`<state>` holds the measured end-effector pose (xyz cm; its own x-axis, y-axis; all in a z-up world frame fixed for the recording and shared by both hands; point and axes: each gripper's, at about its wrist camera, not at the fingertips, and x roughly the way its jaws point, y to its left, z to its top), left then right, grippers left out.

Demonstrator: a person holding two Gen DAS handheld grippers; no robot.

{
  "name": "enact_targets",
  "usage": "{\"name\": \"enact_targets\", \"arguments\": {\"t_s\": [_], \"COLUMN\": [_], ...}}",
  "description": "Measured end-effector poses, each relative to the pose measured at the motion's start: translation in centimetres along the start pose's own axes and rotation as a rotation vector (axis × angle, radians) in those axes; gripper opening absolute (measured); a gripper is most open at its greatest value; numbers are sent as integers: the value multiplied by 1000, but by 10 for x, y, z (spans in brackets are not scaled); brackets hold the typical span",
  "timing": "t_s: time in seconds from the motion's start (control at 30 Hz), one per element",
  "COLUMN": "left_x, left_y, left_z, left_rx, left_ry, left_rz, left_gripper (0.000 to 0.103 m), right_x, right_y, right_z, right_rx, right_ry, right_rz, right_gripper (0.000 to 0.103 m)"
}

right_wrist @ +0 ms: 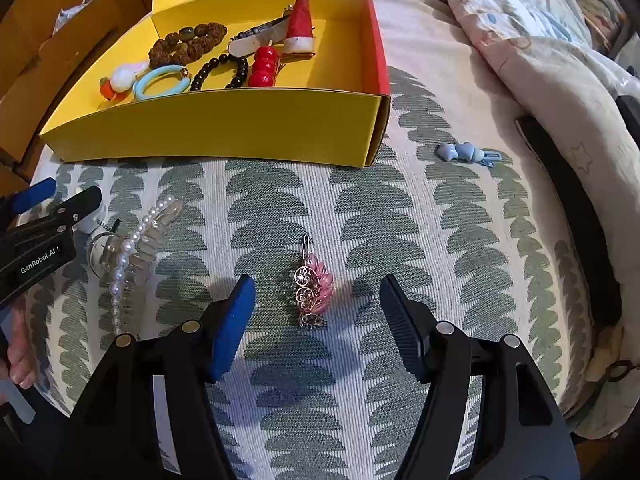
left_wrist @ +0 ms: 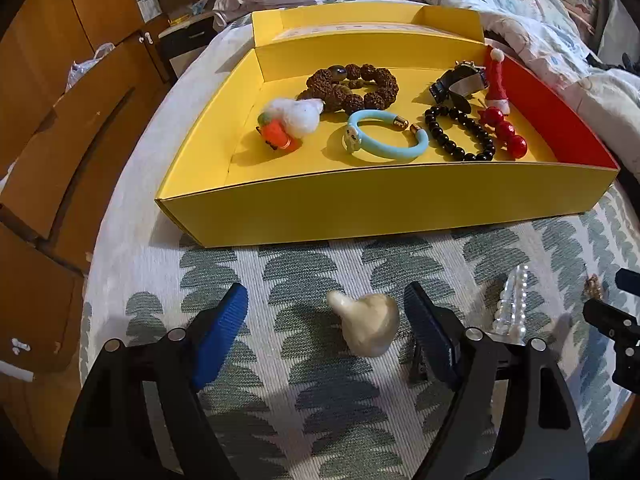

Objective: Organize jewelry
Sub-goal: 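Move left gripper to the white shell ornament while right gripper approaches the pink pendant, then close left gripper on the white ornament while right gripper grasps the pink pendant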

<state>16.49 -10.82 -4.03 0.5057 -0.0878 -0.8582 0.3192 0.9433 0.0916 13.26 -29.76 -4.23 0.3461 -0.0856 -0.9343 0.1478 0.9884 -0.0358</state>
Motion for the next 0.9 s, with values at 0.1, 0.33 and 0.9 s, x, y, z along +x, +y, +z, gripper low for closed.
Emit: {"name": "enact_targets", "arguments": {"t_s": [0.1, 0.33, 0.9], "left_x": [6, 16, 23], "left_y": [0, -5, 4], "left_z": [1, -1, 1], "left_rx": [-1, 10, -35], "left_ry": [11, 38, 68], "left_rz": [19, 37, 10], "left_gripper": [79, 79, 79], "right_x": [5, 14, 17], "right_y": [-1, 1, 13], "right_z": [1, 3, 1], "right_rx": [5, -9, -54], "right_ry": [6, 11, -19], "right_rz": [-10, -27, -59], "right_gripper": [67, 67, 62]}}
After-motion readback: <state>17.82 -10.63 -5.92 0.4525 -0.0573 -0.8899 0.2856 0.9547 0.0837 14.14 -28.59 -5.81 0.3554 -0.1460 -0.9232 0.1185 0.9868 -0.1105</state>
